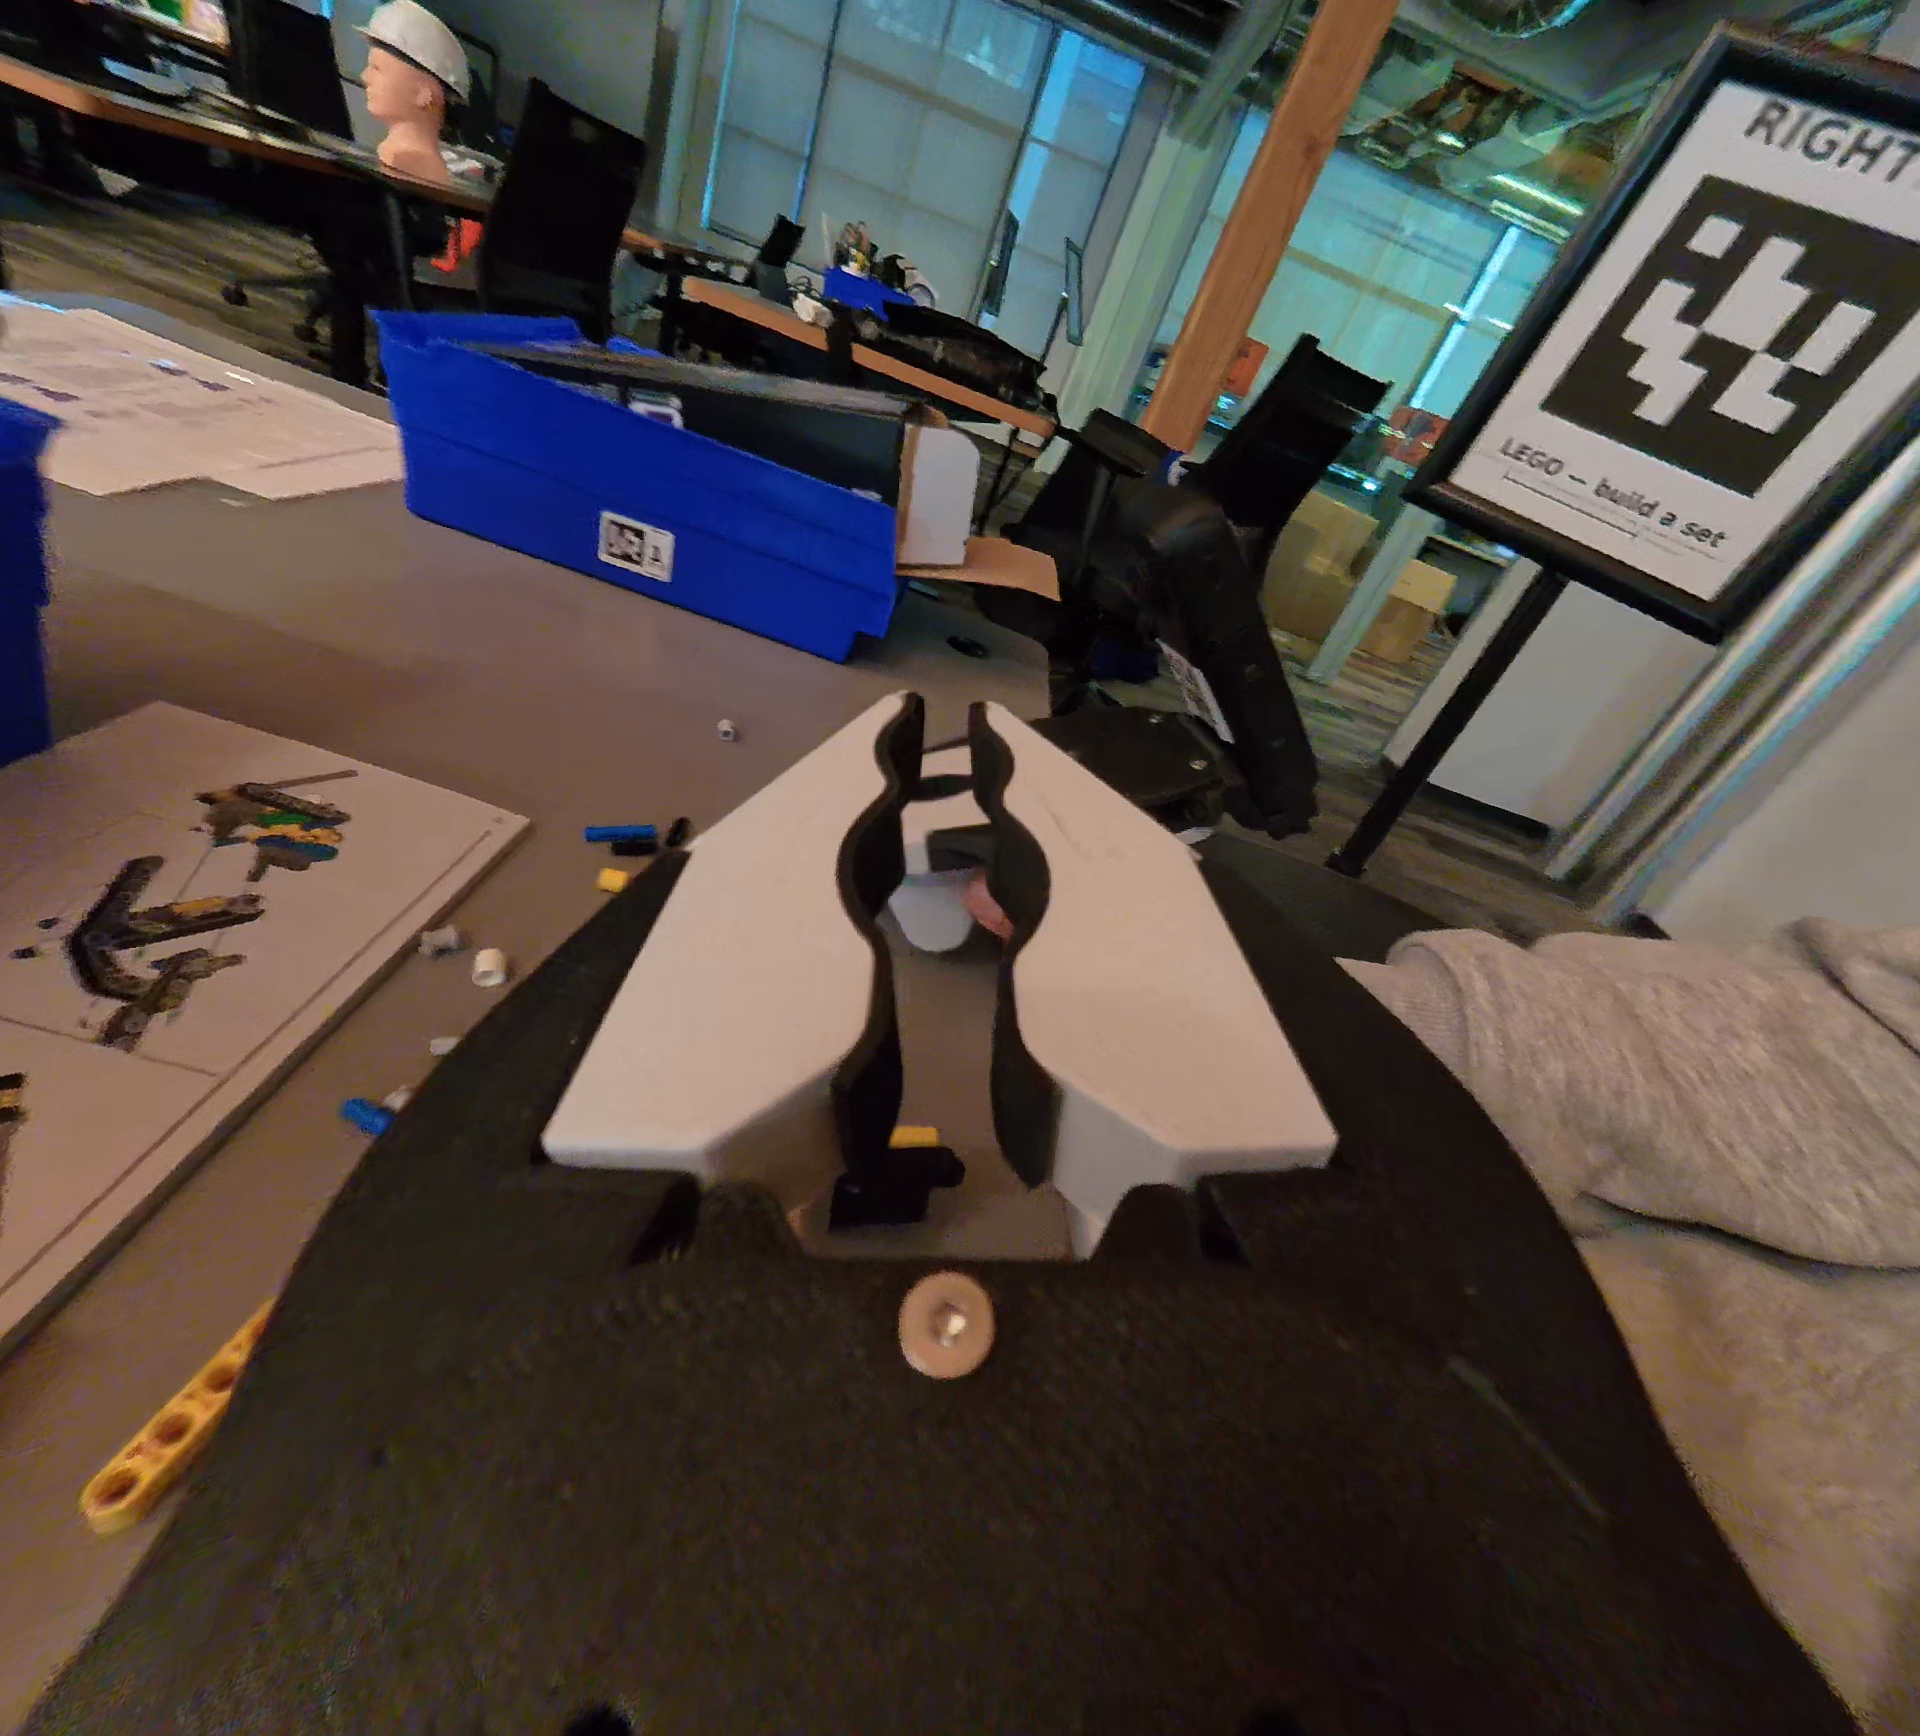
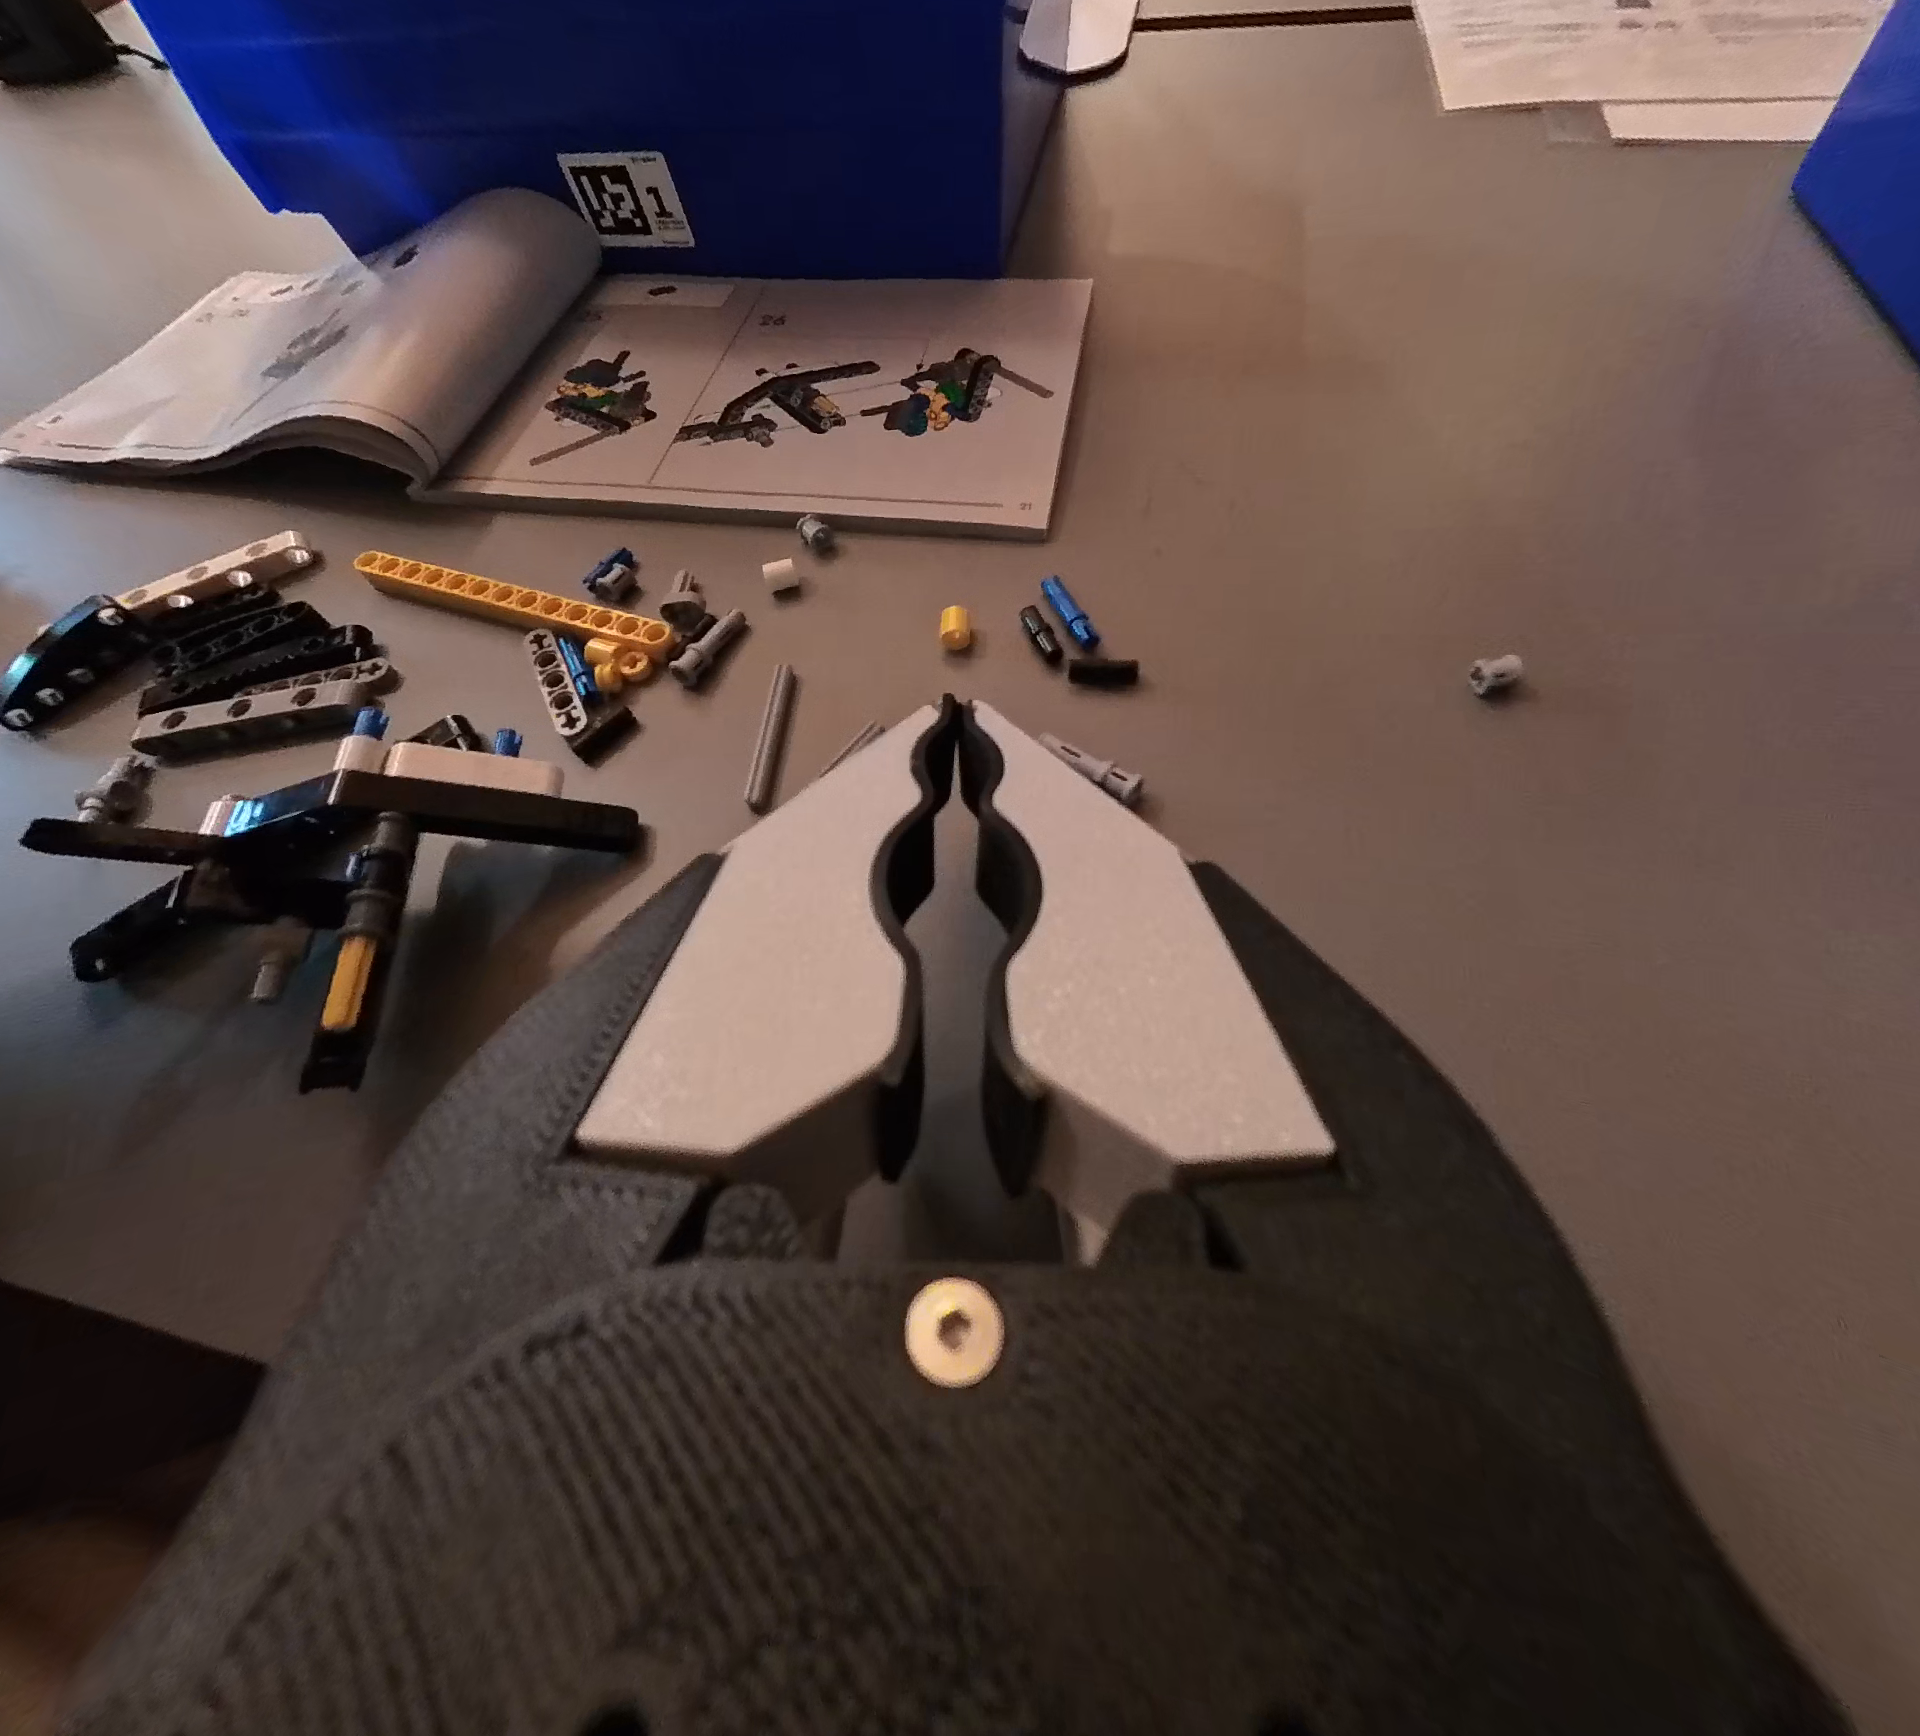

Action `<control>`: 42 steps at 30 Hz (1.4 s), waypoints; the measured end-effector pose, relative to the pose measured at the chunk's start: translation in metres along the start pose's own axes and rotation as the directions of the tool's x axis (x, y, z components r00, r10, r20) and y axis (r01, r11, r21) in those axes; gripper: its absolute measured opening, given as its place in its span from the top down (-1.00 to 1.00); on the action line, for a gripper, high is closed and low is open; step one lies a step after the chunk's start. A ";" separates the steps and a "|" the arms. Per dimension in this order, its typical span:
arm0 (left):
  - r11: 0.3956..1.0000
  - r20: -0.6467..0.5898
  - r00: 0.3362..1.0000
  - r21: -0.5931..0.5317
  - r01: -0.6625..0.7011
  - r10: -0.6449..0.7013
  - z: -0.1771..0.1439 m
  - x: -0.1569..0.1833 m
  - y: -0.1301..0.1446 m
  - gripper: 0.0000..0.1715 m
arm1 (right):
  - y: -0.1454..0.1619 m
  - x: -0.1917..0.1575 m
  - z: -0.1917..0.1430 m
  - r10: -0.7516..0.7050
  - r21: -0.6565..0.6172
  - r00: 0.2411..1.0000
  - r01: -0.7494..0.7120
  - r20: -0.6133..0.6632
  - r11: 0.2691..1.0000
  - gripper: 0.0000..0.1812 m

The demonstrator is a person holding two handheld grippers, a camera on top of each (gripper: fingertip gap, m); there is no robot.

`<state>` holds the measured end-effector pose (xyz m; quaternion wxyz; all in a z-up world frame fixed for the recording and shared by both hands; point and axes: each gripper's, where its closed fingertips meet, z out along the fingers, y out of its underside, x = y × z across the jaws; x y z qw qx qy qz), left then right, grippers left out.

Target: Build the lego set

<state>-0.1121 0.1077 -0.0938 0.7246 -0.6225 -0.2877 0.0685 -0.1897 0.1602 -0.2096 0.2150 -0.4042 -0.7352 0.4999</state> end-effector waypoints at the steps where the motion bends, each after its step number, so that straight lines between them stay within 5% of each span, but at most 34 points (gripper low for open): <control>1: 1.000 0.023 1.000 0.016 -0.004 0.004 -0.002 -0.003 -0.004 0.90 | -0.001 0.000 0.000 0.005 0.006 1.000 -0.005 0.006 1.000 1.00; 7: 0.998 0.254 0.967 0.056 -0.013 -0.002 -0.042 -0.037 -0.057 0.60 | -0.005 -0.004 -0.005 0.023 0.055 0.998 -0.026 0.057 0.998 1.00; 12: 0.994 0.630 0.777 0.080 -0.080 0.012 -0.169 -0.099 -0.126 0.42 | -0.009 -0.008 -0.009 0.026 0.100 0.995 -0.036 0.100 0.994 1.00; 14: 0.994 0.700 0.711 0.105 -0.019 -0.061 -0.219 -0.112 -0.121 0.33 | -0.011 -0.009 -0.011 0.035 0.115 0.992 -0.048 0.120 0.992 1.00; 18: 0.985 0.805 0.570 0.099 0.144 -0.164 -0.281 -0.121 -0.051 0.25 | -0.013 -0.009 -0.013 0.054 0.131 0.989 -0.072 0.141 0.989 1.00; 22: 0.965 0.851 0.510 -0.014 0.261 -0.125 -0.283 -0.113 0.016 0.17 | -0.013 -0.009 -0.013 0.056 0.136 0.989 -0.074 0.135 0.988 1.00; 26: 0.938 0.866 0.498 -0.206 0.279 0.042 -0.267 -0.115 0.053 0.00 | -0.013 -0.008 -0.014 0.060 0.140 0.989 -0.079 0.135 0.987 1.00; 42: 0.906 0.859 0.498 -0.299 0.301 0.119 -0.252 -0.135 0.075 -0.03 | -0.013 -0.008 -0.013 0.068 0.133 0.987 -0.088 0.147 0.987 1.00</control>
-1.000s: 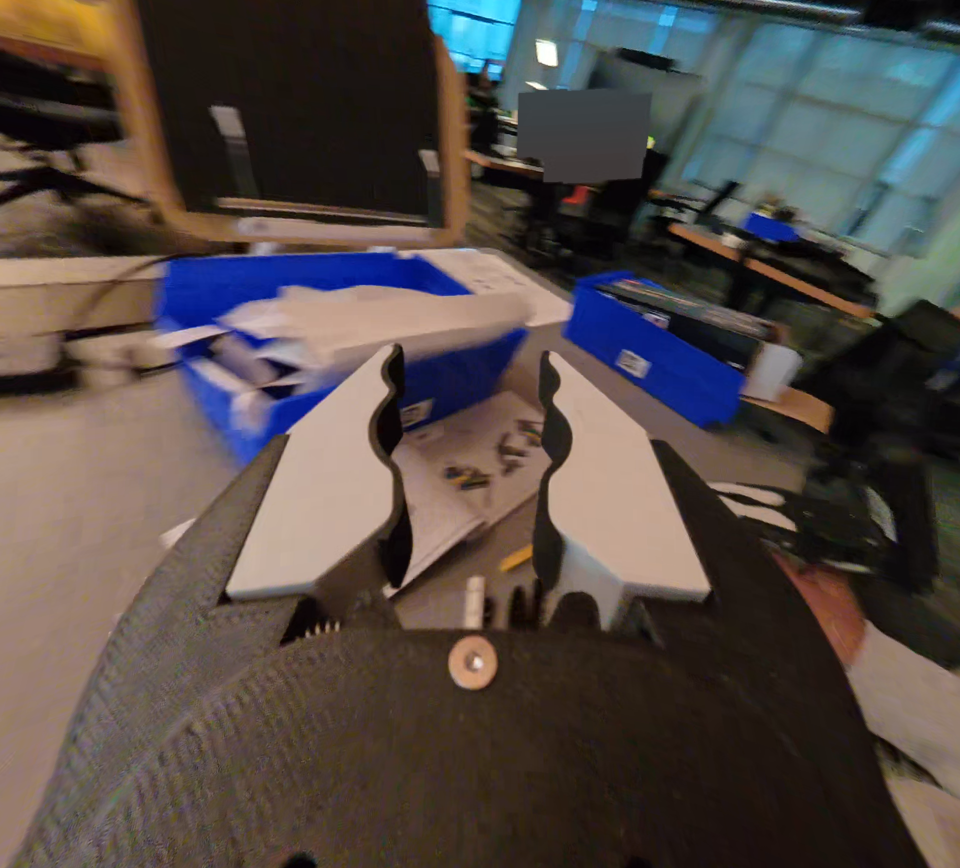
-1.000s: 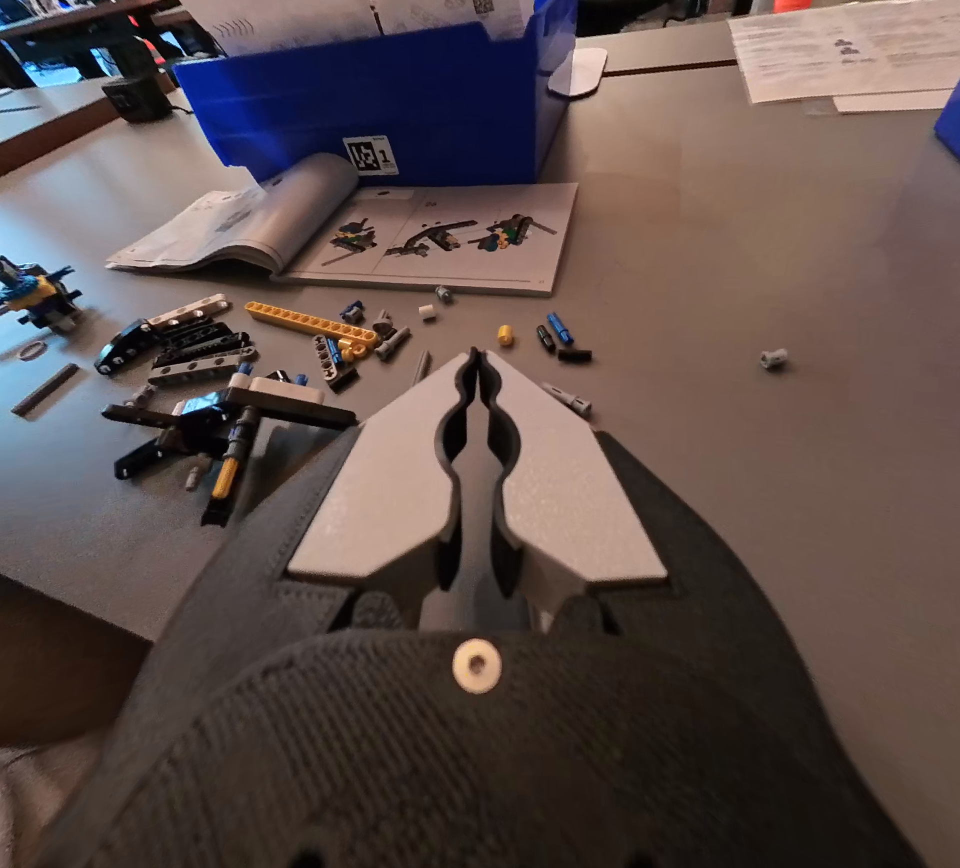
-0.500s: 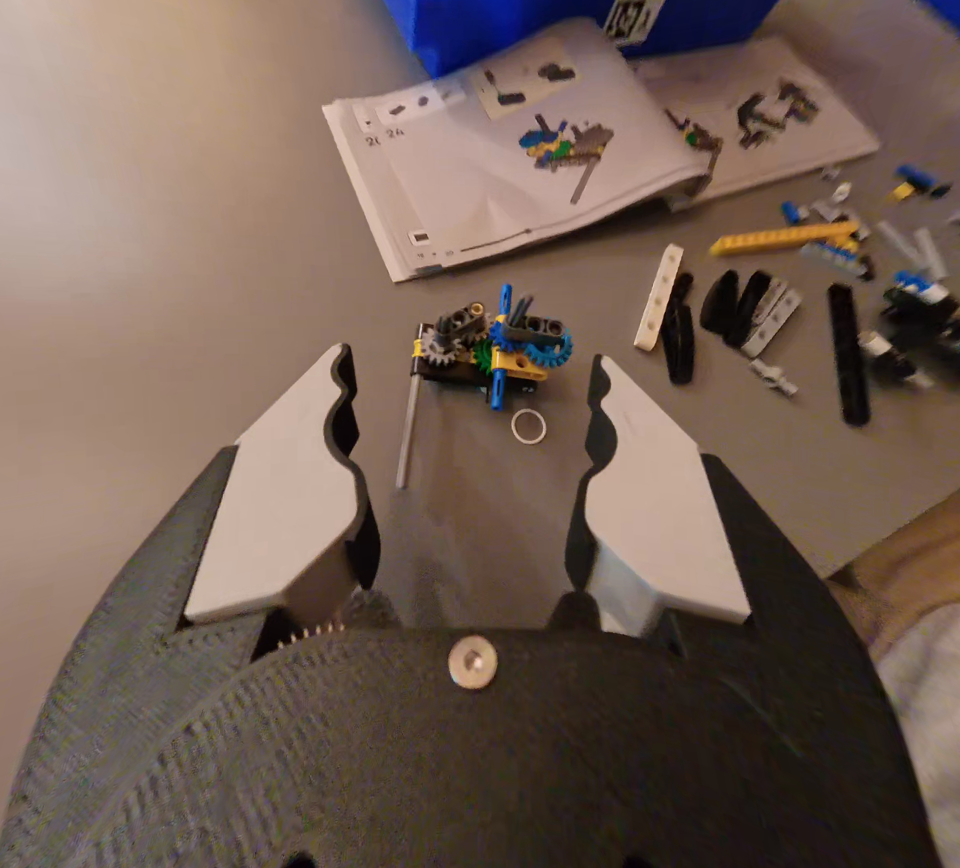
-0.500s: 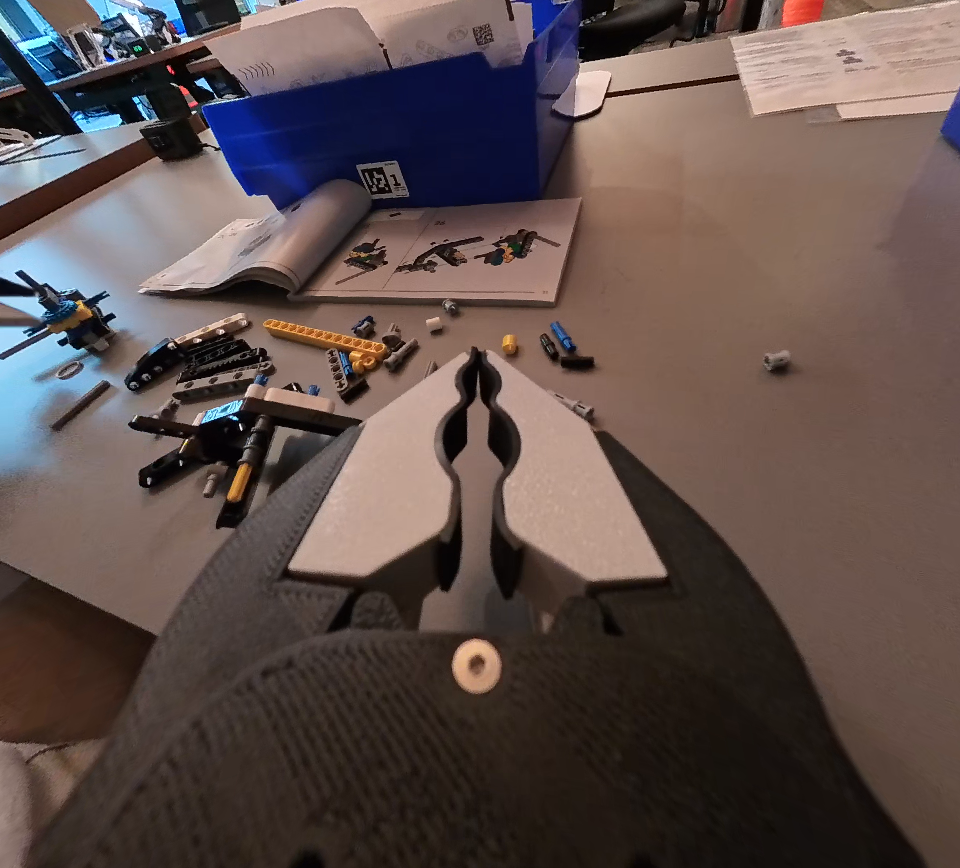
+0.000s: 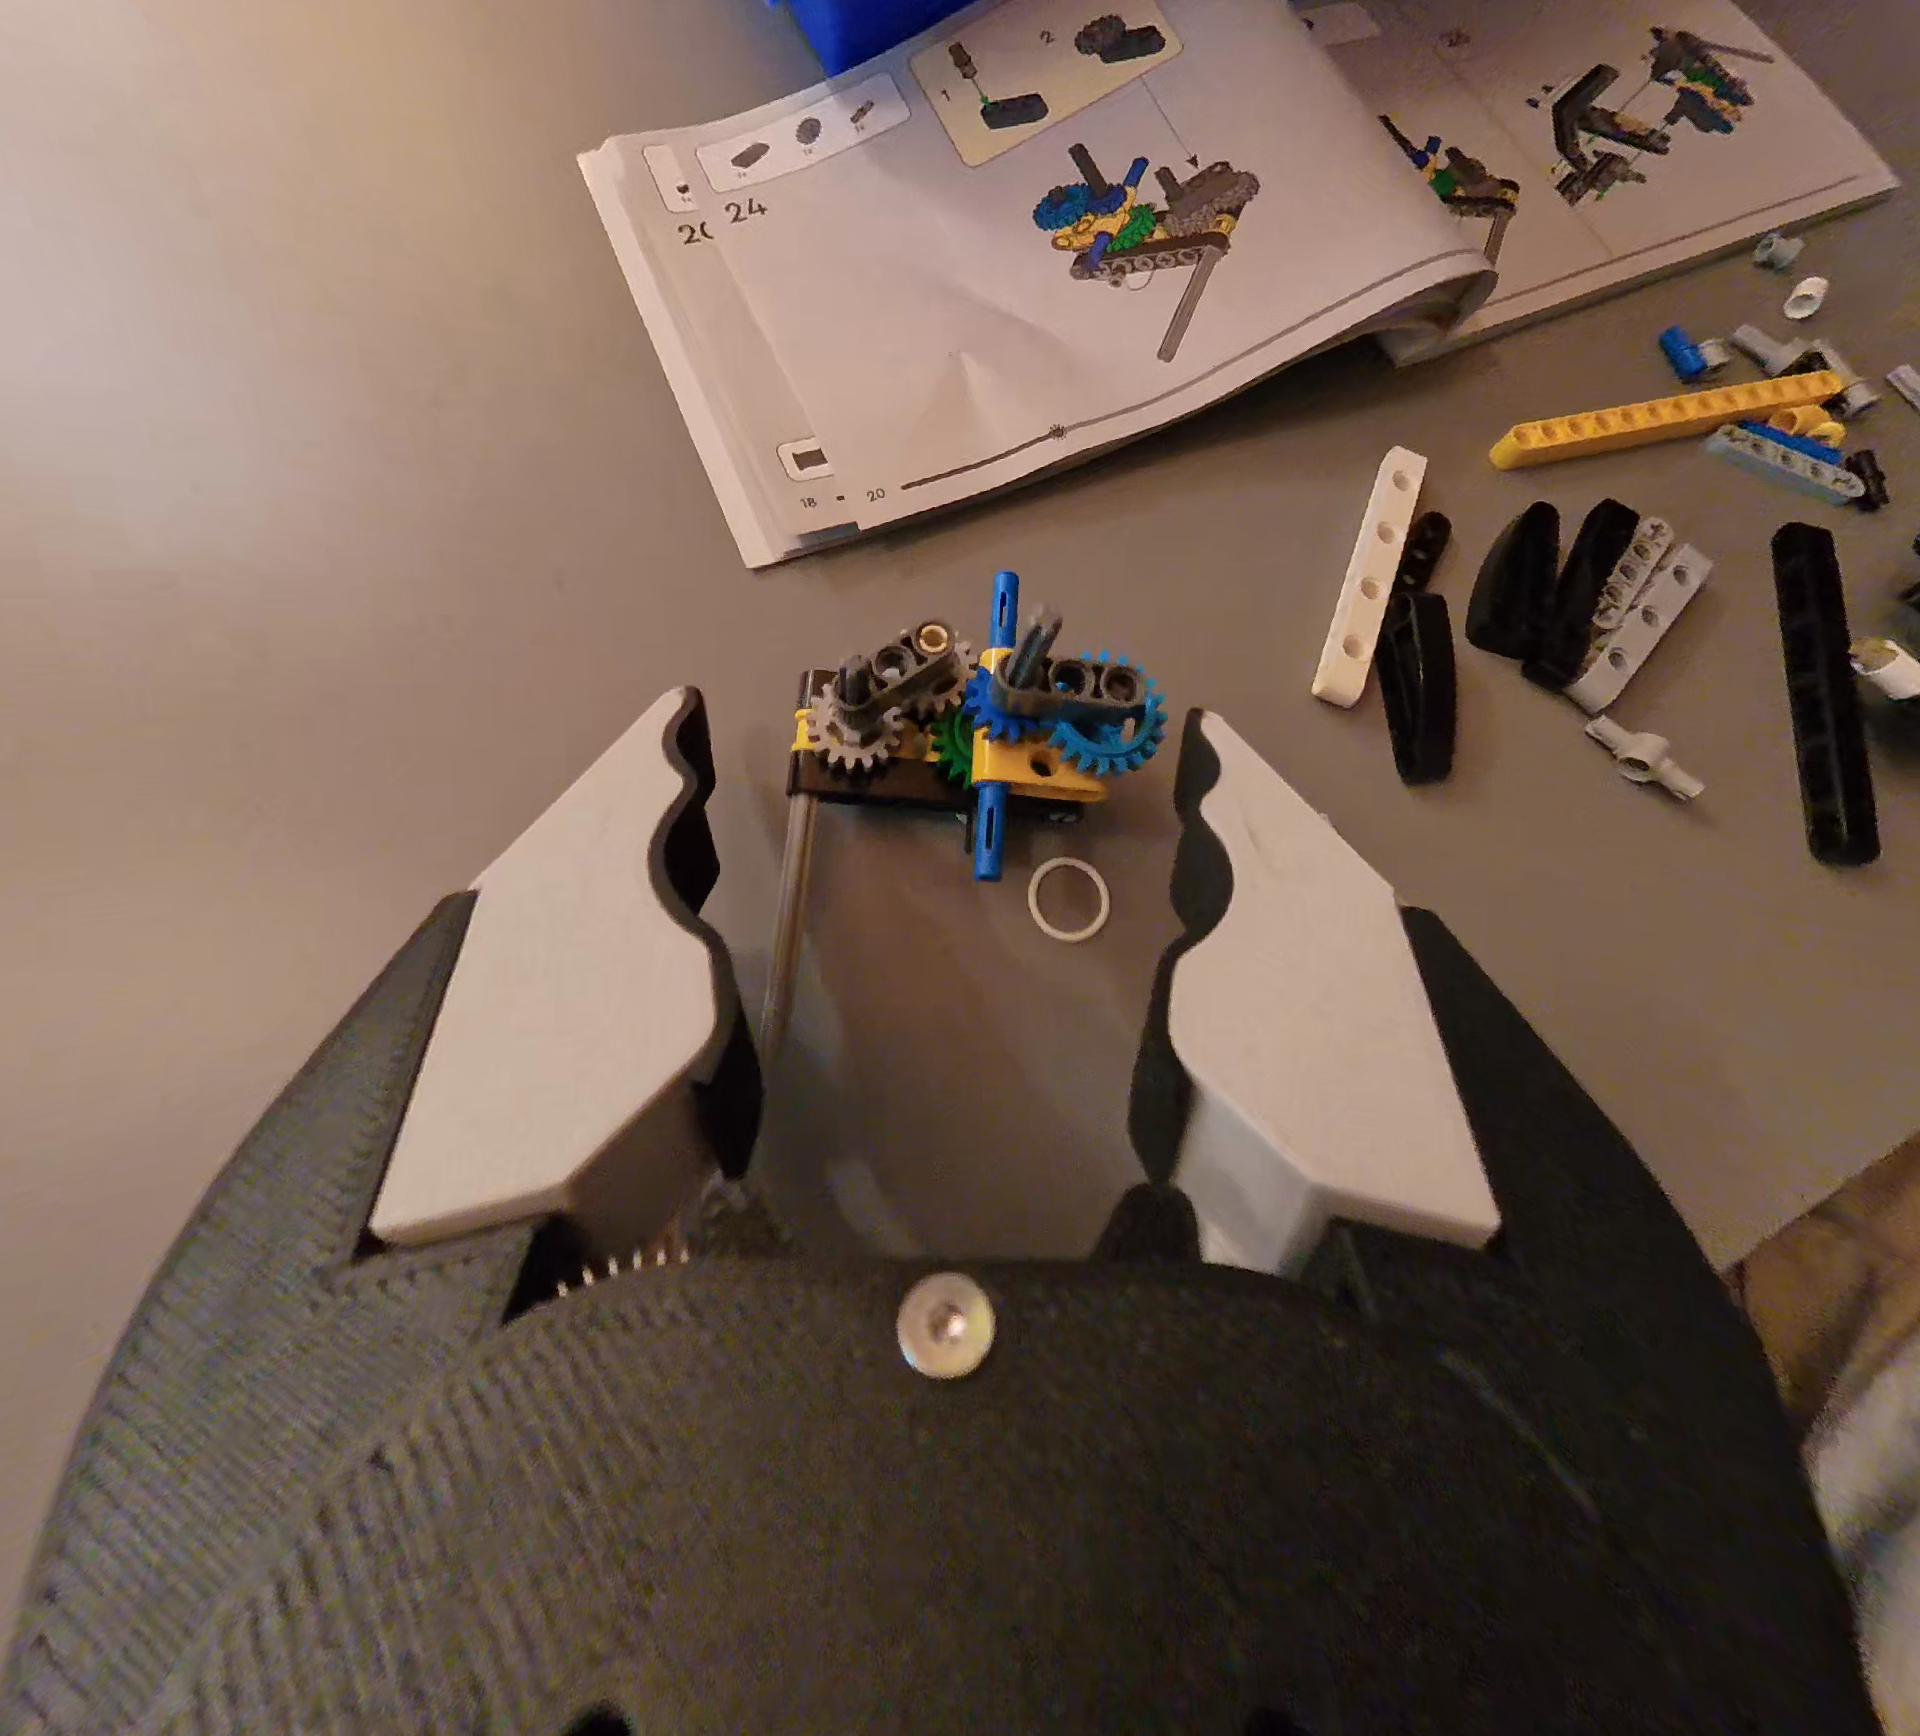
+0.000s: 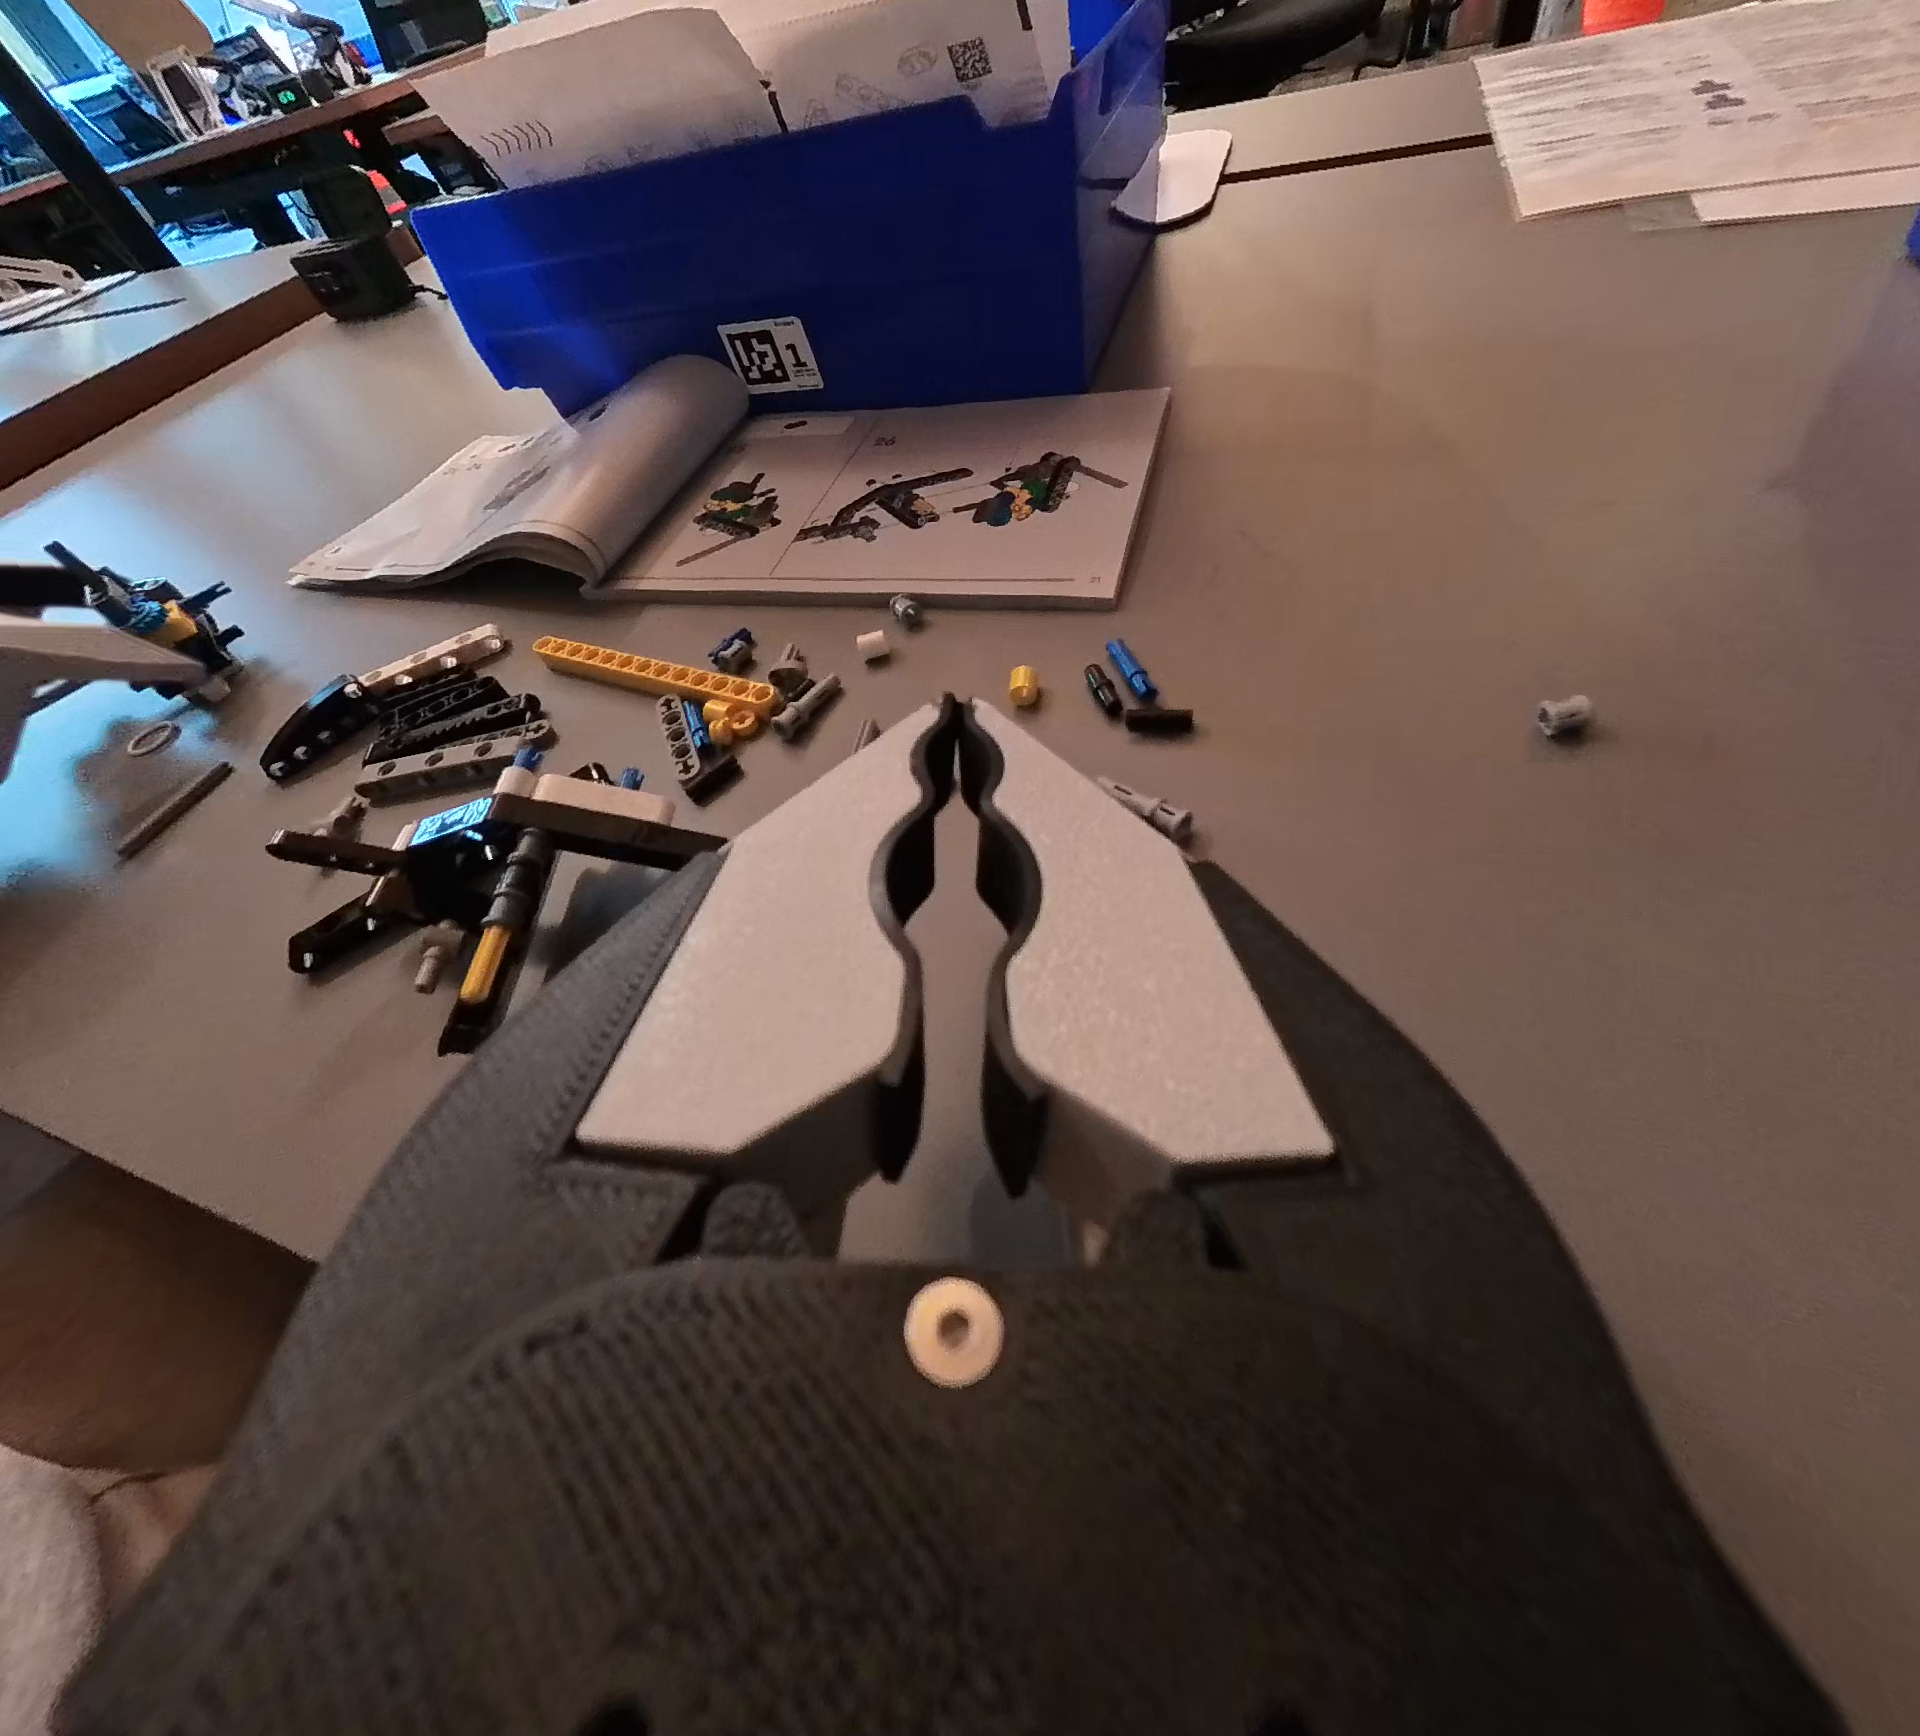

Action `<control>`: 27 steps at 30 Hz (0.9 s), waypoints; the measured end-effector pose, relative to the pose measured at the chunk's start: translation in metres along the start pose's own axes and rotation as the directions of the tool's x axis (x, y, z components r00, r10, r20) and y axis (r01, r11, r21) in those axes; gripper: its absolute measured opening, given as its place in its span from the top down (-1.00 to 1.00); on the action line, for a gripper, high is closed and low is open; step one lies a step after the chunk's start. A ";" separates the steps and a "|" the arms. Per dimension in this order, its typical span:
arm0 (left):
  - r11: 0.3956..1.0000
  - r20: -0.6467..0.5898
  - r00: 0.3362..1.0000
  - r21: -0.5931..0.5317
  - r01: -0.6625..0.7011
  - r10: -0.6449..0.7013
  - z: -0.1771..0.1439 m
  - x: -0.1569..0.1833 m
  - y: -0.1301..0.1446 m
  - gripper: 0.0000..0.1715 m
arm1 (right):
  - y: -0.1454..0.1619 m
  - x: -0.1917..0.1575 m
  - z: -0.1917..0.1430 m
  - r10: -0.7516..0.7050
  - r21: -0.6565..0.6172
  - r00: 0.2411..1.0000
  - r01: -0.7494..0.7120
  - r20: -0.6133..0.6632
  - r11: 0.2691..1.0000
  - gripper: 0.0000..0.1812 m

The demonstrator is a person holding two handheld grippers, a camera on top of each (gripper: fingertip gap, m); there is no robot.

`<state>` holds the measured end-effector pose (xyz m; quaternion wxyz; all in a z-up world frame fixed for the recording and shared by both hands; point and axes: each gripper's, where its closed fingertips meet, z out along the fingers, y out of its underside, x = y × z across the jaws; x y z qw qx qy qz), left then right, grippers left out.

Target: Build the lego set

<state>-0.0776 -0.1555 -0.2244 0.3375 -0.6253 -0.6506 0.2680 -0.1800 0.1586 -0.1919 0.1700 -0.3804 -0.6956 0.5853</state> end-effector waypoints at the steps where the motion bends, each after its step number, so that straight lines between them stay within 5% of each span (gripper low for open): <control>1: 1.000 0.005 1.000 0.004 -0.003 0.003 0.000 -0.001 -0.001 -0.01 | 0.000 0.000 0.000 0.001 -0.001 1.000 -0.001 -0.001 1.000 1.00; 27: 0.998 -0.031 0.999 -0.054 -0.017 0.015 0.004 0.004 0.007 0.10 | 0.002 0.002 0.002 0.011 -0.019 1.000 -0.011 -0.012 1.000 1.00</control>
